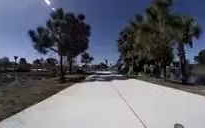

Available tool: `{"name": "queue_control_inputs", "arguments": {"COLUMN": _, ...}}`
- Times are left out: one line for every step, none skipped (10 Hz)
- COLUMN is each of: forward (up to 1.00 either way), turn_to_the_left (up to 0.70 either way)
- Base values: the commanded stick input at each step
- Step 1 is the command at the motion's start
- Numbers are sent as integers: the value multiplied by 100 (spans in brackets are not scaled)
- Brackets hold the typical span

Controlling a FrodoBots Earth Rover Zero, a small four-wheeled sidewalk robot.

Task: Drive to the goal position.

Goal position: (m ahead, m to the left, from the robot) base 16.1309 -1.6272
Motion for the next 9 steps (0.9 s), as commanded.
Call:
{"name": "queue_control_inputs", "arguments": {"forward": 100, "turn_to_the_left": 0}}
{"name": "queue_control_inputs", "arguments": {"forward": 100, "turn_to_the_left": 0}}
{"name": "queue_control_inputs", "arguments": {"forward": 100, "turn_to_the_left": 0}}
{"name": "queue_control_inputs", "arguments": {"forward": 100, "turn_to_the_left": 0}}
{"name": "queue_control_inputs", "arguments": {"forward": 100, "turn_to_the_left": 0}}
{"name": "queue_control_inputs", "arguments": {"forward": 100, "turn_to_the_left": 0}}
{"name": "queue_control_inputs", "arguments": {"forward": 100, "turn_to_the_left": 0}}
{"name": "queue_control_inputs", "arguments": {"forward": 100, "turn_to_the_left": 0}}
{"name": "queue_control_inputs", "arguments": {"forward": 100, "turn_to_the_left": 0}}
